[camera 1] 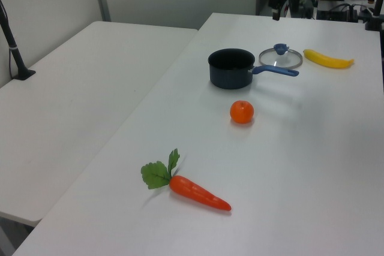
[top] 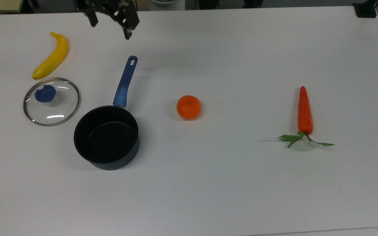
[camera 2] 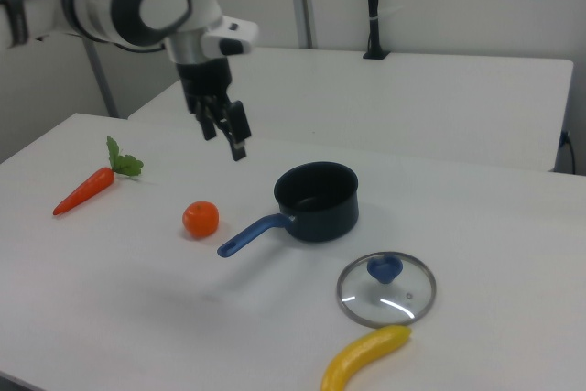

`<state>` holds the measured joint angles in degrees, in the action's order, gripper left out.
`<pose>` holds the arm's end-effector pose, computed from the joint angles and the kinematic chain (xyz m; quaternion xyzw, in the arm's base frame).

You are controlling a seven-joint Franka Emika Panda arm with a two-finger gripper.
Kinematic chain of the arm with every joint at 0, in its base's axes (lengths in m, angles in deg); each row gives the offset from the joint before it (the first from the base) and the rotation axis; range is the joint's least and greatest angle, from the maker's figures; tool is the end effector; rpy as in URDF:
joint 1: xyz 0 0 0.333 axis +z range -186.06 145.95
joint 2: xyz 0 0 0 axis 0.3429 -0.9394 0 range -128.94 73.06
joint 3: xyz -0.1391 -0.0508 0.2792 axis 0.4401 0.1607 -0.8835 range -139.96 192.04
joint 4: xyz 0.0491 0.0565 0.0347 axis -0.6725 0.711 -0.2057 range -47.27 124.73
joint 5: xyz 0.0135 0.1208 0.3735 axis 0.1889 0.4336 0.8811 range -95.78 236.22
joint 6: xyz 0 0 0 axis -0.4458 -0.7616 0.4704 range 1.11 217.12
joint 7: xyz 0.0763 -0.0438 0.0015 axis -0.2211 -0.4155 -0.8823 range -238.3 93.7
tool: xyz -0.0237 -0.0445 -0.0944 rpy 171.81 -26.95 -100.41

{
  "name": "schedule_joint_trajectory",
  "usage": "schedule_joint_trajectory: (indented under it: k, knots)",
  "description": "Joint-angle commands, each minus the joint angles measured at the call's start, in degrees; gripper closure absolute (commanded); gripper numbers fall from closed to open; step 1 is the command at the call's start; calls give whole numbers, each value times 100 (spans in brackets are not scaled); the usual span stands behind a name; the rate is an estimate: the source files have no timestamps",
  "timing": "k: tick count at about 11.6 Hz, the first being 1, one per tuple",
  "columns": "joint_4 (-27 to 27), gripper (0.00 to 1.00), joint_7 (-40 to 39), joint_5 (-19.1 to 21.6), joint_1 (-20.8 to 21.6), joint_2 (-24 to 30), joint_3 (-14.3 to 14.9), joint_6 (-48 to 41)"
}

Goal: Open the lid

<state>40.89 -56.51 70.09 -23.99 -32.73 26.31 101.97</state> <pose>0.5915 -0.0437 0.5740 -0.9845 0.1734 -0.0252 0.0013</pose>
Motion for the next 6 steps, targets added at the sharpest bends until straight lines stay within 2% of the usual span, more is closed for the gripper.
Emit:
schedule_joint_trajectory:
  k: [1, 4, 6]
  knots:
    - [337, 0, -401, 101, 113, 452, 70, -158]
    - [320, 0, -779, 101, -62, 488, 70, -396]
    - [311, 0, -718, 101, -81, 497, 70, -396]
